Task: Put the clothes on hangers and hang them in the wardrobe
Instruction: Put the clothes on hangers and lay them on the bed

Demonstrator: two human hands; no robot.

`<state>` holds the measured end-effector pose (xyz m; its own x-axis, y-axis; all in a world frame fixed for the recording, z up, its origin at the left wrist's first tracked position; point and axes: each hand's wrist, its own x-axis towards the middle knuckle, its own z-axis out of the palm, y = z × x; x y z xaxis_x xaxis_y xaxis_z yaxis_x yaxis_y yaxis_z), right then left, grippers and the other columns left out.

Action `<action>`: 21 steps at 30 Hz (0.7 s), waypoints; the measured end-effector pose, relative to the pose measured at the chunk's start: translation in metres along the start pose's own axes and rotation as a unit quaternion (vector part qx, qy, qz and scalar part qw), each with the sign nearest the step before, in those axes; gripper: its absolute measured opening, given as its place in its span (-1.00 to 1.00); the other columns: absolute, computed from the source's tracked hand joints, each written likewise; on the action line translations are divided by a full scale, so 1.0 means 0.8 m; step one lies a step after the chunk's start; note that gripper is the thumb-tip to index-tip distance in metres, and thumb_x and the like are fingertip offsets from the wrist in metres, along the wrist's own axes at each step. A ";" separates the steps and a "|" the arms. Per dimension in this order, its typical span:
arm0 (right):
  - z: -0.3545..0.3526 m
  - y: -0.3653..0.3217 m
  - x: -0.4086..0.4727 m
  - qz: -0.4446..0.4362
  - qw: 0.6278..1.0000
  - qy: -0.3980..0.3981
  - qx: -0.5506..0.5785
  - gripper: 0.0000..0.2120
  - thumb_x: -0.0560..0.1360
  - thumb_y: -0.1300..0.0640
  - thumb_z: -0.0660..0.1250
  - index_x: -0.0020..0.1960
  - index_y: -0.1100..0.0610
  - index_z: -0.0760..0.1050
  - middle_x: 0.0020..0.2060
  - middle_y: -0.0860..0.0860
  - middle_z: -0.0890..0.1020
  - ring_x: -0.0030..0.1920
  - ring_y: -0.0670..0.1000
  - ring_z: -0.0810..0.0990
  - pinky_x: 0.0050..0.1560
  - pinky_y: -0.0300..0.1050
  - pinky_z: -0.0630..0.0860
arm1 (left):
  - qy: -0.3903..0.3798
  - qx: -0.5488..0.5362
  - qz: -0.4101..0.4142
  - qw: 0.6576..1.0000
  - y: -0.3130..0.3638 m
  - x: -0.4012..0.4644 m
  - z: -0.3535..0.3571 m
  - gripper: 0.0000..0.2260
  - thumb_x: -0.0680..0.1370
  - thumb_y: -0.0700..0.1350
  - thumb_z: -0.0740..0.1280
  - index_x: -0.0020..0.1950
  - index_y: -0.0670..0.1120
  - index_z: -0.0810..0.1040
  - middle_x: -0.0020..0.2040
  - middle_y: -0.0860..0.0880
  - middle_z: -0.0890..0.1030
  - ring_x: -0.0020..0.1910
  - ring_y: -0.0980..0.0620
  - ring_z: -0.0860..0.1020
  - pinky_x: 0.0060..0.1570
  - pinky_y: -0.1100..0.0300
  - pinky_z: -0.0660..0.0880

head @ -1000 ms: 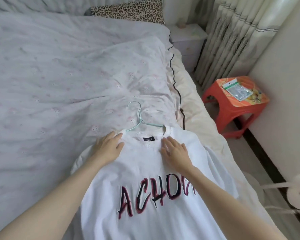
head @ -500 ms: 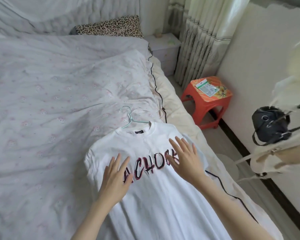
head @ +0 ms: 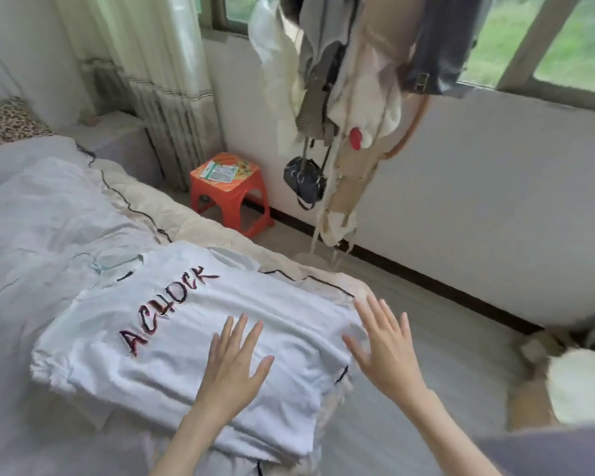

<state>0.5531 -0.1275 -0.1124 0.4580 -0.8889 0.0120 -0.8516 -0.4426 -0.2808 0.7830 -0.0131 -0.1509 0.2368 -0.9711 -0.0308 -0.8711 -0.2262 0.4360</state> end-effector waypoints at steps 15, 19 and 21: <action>-0.164 0.329 -0.431 0.446 0.879 0.163 -0.042 -0.21 0.35 -0.34 -0.29 0.51 -0.04 -0.01 0.51 0.01 0.07 0.51 0.02 -0.03 0.45 0.07 -0.19 | -0.113 0.026 0.497 0.860 0.486 -0.040 0.180 -0.48 0.60 0.21 -0.14 0.33 -0.04 0.36 0.31 -0.16 0.47 0.35 -0.18 0.24 0.24 -0.09 0.34; -0.208 0.404 -0.532 0.502 0.842 0.188 -0.054 -0.28 0.44 -0.32 -0.17 0.51 -0.01 0.03 0.51 0.03 0.09 0.51 0.04 -0.01 0.46 0.12 -0.14 | -0.142 0.008 0.552 0.822 0.620 -0.086 0.232 -0.50 0.60 0.19 -0.15 0.36 -0.04 0.32 0.32 -0.17 0.46 0.36 -0.21 0.28 0.25 -0.09 0.35; -0.231 0.435 -0.575 0.522 0.827 0.197 -0.069 -0.40 0.56 -0.22 0.00 0.51 0.00 0.03 0.51 0.02 0.08 0.51 0.03 -0.02 0.47 0.12 -0.12 | -0.153 0.003 0.579 0.801 0.687 -0.110 0.245 -0.49 0.61 0.18 -0.15 0.37 -0.05 0.34 0.32 -0.18 0.45 0.34 -0.25 0.35 0.18 -0.17 0.42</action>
<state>-0.0009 0.1058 -0.0378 -0.6417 -0.7520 0.1509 -0.7631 0.6061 -0.2243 0.1991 -0.0673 -0.0852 -0.8461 -0.5044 0.1722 -0.4338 0.8395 0.3274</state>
